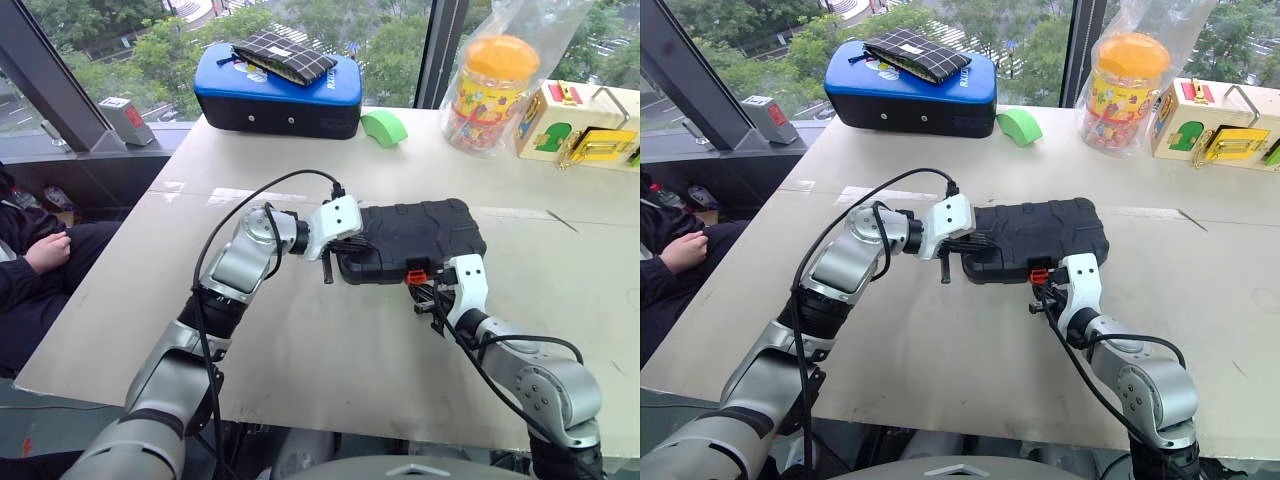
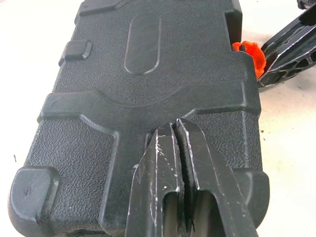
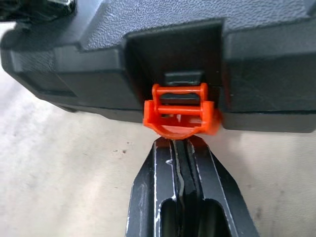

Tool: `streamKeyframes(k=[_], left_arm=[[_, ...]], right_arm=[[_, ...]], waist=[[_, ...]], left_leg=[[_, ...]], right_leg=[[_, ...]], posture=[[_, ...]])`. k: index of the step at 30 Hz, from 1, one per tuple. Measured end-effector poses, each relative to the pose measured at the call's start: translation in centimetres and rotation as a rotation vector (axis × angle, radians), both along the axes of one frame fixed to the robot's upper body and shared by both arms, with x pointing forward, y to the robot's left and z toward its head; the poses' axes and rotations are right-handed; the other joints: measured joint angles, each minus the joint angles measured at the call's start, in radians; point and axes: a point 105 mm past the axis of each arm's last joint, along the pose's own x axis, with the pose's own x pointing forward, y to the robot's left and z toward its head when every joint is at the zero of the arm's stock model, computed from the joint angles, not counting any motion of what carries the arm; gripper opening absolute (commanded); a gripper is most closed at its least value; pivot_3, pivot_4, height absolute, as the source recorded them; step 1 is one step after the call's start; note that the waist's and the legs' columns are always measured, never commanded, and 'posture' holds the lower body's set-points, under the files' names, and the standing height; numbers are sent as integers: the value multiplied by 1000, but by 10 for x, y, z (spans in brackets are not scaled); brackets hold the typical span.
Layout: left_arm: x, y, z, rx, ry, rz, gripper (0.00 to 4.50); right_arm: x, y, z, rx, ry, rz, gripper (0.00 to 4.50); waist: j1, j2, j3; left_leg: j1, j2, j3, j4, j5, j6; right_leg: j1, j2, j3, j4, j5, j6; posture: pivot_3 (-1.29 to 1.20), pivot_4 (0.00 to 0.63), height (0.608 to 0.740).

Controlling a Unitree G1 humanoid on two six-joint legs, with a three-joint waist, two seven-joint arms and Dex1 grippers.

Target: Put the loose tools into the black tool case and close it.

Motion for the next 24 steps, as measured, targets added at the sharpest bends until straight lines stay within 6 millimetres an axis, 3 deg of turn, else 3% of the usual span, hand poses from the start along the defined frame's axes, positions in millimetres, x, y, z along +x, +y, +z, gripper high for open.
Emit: streamKeyframes(k=[7,16,24], left_arm=[[1,0,0,2,3,-13,57],[1,-2,0,6,27,-56,57],[4,-5,3,9,28,-93,57]], right_arm=[[-3,-1,3,17,-14,-24,0],[-22,-12,24,-61,-131,-24,0],[-19,-5,23,-71,-147,-42,0]], waist=[[0,1,1],[1,-2,-2],[2,-2,-2]], left_leg=[[0,0,0,0,0,0],[0,-1,-1,-1,0,0],[-1,-1,-1,-1,0,0]], right_leg=[[0,0,0,0,0,0],[0,0,-1,-1,-1,1],[0,-1,-1,-2,-1,1]], posture=[[0,150,740],[0,150,740],[0,150,740]])
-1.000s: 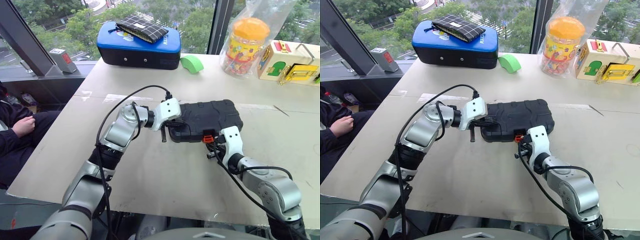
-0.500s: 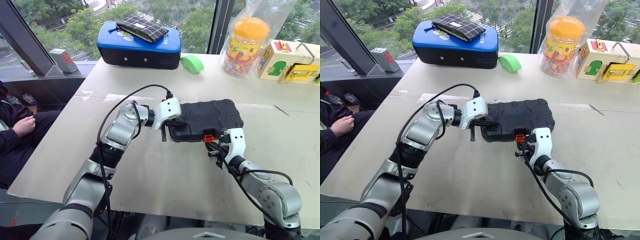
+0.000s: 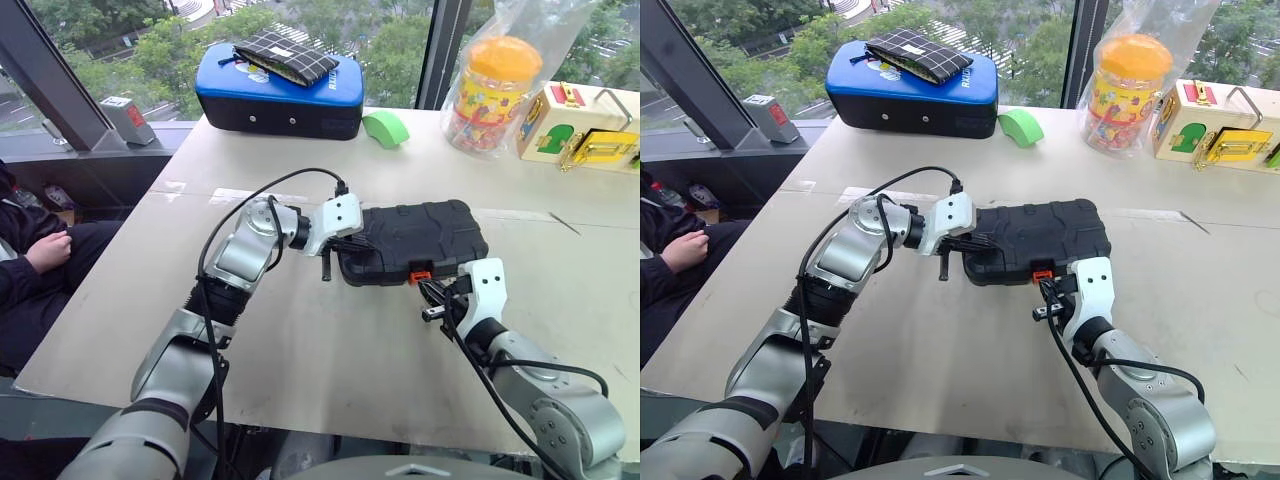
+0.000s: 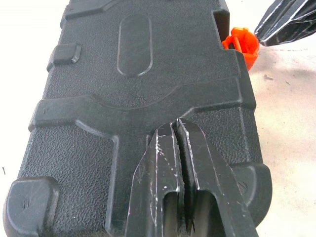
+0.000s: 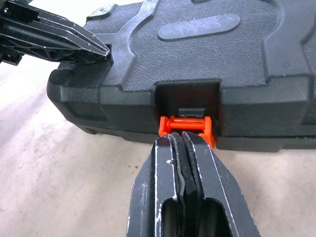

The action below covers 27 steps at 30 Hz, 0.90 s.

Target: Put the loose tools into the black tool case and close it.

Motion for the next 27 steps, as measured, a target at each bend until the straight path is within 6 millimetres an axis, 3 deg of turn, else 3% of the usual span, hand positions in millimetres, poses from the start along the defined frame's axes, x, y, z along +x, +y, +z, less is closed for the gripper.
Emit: streamKeyframes(k=[7,13,16,21,27], left_arm=[[1,-2,-1,6,-16,-17,57],[1,-5,-2,1,-15,-20,57],[1,-5,-2,-1,-17,-17,57],[0,-5,-4,-2,-11,-14,57],[0,-5,-5,-3,-13,-13,57]], right_arm=[[3,1,-7,-28,25,13,0],[-12,-7,-5,-35,53,54,0],[-15,-11,-14,-71,103,64,0],[-1,-10,-28,-65,152,31,0],[15,-3,-27,-52,118,22,0]], waist=[[2,0,0],[6,0,0],[6,0,0],[4,1,0],[5,2,0]], left_leg=[[0,-1,0,1,0,0],[0,-1,-5,0,0,0],[1,-1,-6,1,0,0],[3,-2,-8,0,0,0],[3,-2,-11,0,0,0]], right_leg=[[1,-1,0,0,0,0],[5,-1,-5,-3,0,0],[7,-2,-6,-4,0,0],[10,-1,-8,-7,0,0],[12,-2,-11,-9,0,0]], posture=[[0,150,740],[0,150,740],[0,150,740],[0,150,740],[0,150,740]])
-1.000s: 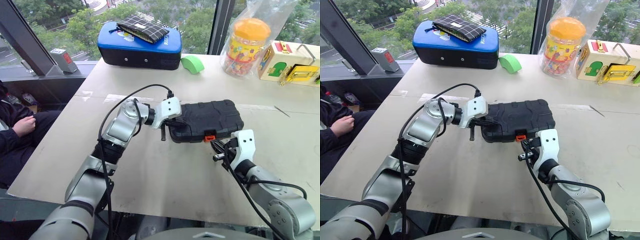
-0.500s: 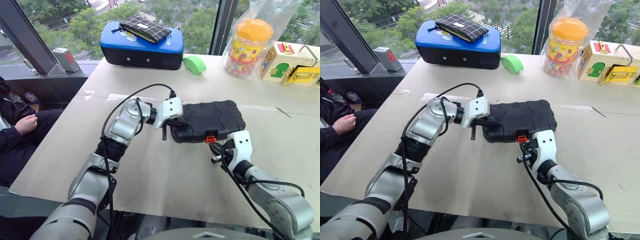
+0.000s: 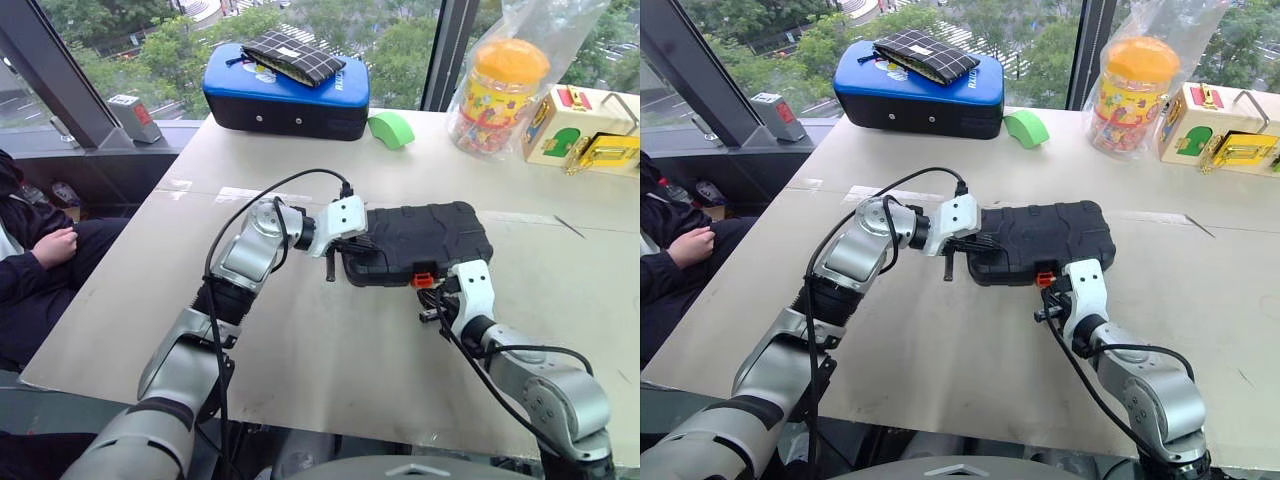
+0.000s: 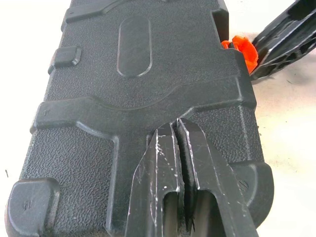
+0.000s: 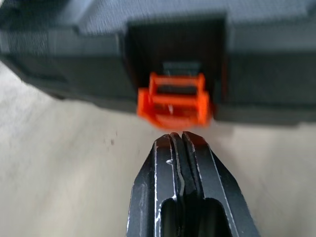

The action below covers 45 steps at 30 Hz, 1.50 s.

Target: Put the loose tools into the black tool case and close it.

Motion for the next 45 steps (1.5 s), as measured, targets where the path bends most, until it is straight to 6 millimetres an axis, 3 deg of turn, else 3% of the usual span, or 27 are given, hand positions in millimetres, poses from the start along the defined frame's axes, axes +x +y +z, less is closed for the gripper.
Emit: streamKeyframes(k=[26,33,45], left_arm=[[0,5,1,10,-13,1,57],[-10,3,1,-1,27,-119,57],[0,3,1,12,38,-185,57]], right_arm=[[2,0,13,5,22,4,0],[1,3,16,8,25,24,0],[2,4,22,5,16,17,0]], waist=[[-9,6,4],[-20,9,7],[-26,8,7]], left_leg=[[1,-1,0,0,0,0],[1,-1,0,-3,0,0],[2,-2,0,-2,0,1]], right_leg=[[0,-1,1,0,0,0],[-1,0,1,-1,0,0],[0,0,3,-1,0,0]], posture=[[0,150,740],[0,150,740],[0,150,740]])
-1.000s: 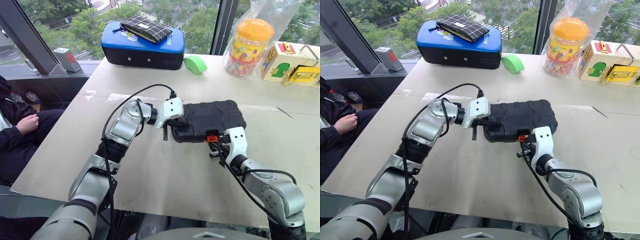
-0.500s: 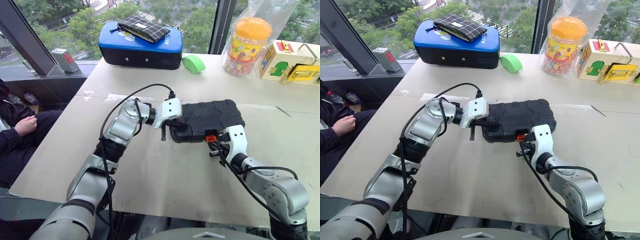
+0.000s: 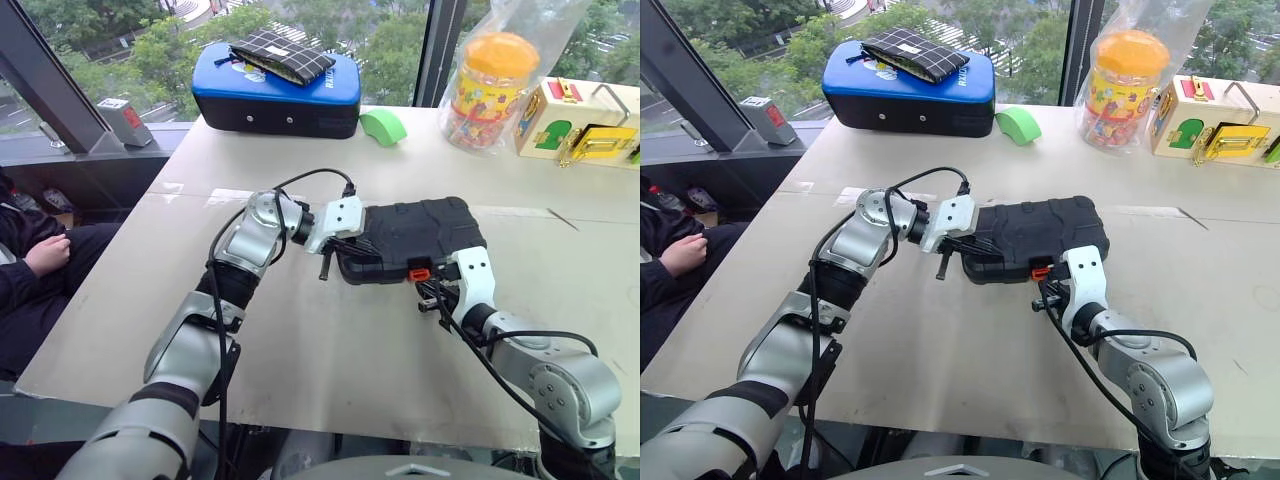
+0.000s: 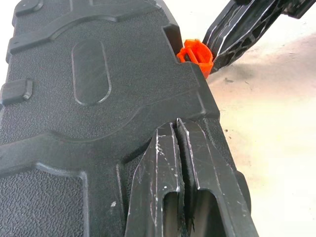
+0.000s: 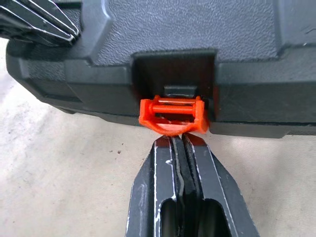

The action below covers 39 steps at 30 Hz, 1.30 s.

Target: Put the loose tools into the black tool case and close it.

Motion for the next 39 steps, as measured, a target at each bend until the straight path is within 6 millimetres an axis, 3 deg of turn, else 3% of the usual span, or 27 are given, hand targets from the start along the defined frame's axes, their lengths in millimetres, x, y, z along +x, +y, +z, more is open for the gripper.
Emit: streamKeyframes(k=[15,16,17,19,22,23,27,29,32,36,39], left_arm=[[-1,5,-4,-8,-6,24,57],[-4,4,-4,-48,14,36,57],[-8,2,-4,-116,50,60,15],[-15,4,-4,-213,118,105,0],[-32,14,5,-311,247,156,1359],[-34,16,6,-319,261,165,1625],[-55,40,14,-358,328,257,3609],[-63,50,19,-369,337,305,4426],[-83,68,23,-377,345,374,4476],[-113,97,9,-339,375,510,4476],[-124,110,4,-307,364,569,4476]], right_arm=[[5,3,19,-7,-83,26,0],[4,3,31,-15,-161,48,0],[-2,5,47,-34,-259,85,242],[-13,3,58,-77,-344,129,722],[-34,-13,46,-160,-324,185,2253],[-36,-17,44,-167,-314,186,2619],[-61,-45,36,-210,-263,226,4485],[-73,-56,38,-213,-253,246,4500],[-95,-77,44,-221,-221,266,4500],[-122,-104,51,-252,-177,283,4500],[-128,-120,54,-269,-171,282,4500]], waist=[[-9,-4,-3],[-8,-2,-2],[-5,1,-1],[-3,-2,0],[-13,-11,6],[-14,-11,6],[-20,-11,7],[-14,-10,9],[-6,-9,12],[-3,-10,13],[6,-12,14]], left_leg=[[11,0,0,-6,0,0],[11,0,0,-6,0,0],[10,-1,-1,-7,0,0],[9,-4,-4,-10,0,0],[0,-4,-7,-13,1,-3],[-1,-4,-6,-14,2,-4],[-7,-3,-8,-16,2,-4],[-7,-2,-7,-16,0,0],[-6,-2,-5,-15,-1,0],[-5,-2,-3,-14,-1,0],[-6,-2,-3,-14,-1,0]], right_leg=[[4,2,7,0,0,1],[4,1,7,0,0,1],[4,0,6,-2,-1,1],[3,-2,6,-3,-3,4],[-5,-2,7,-3,-3,5],[-7,-2,7,-3,-3,5],[-15,-5,10,-4,-3,4],[-14,-5,11,-5,-3,4],[-12,-6,12,-5,-3,3],[-12,-8,13,-6,-3,2],[-13,-9,13,-7,-3,0]], posture=[[0,150,740],[0,150,740],[0,150,740],[0,150,740],[0,150,740],[0,150,740],[0,150,740],[0,150,740],[0,150,740],[0,150,740],[0,150,740]])
